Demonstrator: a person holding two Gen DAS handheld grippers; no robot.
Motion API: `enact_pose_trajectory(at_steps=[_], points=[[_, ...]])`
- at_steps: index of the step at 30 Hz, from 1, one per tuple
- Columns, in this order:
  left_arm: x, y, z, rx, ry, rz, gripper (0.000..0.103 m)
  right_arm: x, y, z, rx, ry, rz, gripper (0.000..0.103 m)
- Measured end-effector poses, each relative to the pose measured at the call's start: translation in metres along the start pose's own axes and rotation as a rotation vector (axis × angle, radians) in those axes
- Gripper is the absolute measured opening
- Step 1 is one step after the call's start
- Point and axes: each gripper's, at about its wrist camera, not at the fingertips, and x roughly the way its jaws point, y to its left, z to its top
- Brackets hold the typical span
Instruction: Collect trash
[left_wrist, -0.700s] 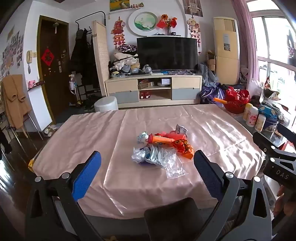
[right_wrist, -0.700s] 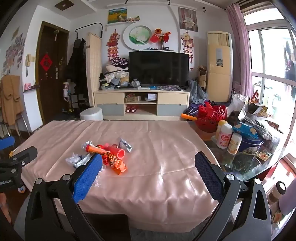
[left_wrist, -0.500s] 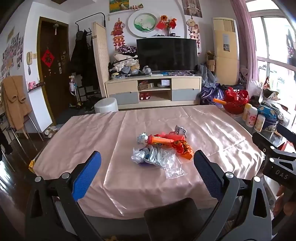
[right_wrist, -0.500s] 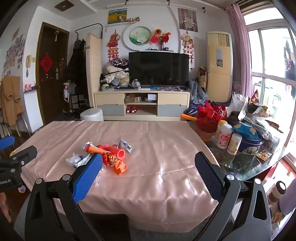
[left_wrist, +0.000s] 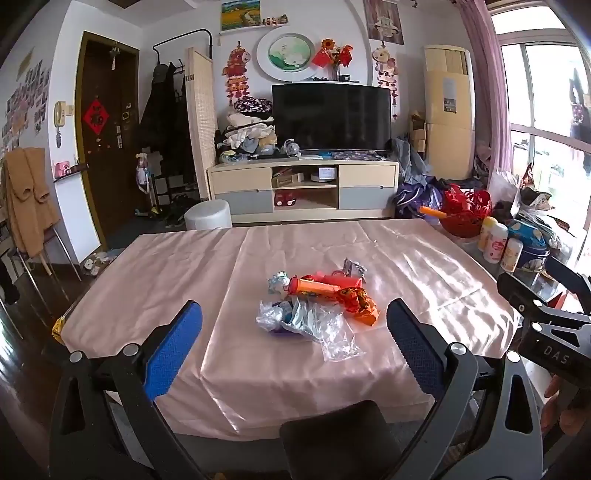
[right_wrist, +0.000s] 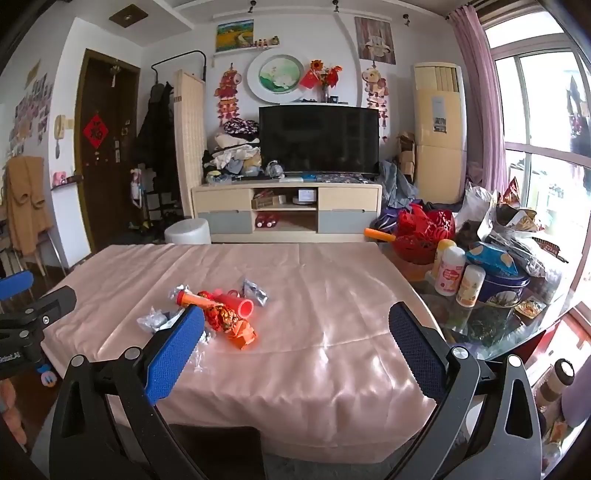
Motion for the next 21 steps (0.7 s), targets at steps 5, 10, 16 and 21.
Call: enact_pose_trajectory(at_steps=[5,10,16,21], points=[[0.0018,0.0012,-0.0007,-0.009,0.005,-0.004,0.095,0.0019,0.0014,0.0008,-0.006,0.007,0.006,0.100],[0.0033,0.0002,-0.0022,-0.007,0.004,-0.004,0.095,0.0030,0.0010,0.0004,-0.003,0.006,0.009,0.100],[0.0041,0.0000,-0.0022,-0.007,0.001,-0.004,0.095,0.0027,0.0013,0.0002,-0.004,0.008,0.008,0.100],[0.0043,-0.0001,-0.0024,-0.009,0.001,-0.003,0.095,0.0027,0.0009,-0.0002,-0.004,0.008,0.009,0.100]])
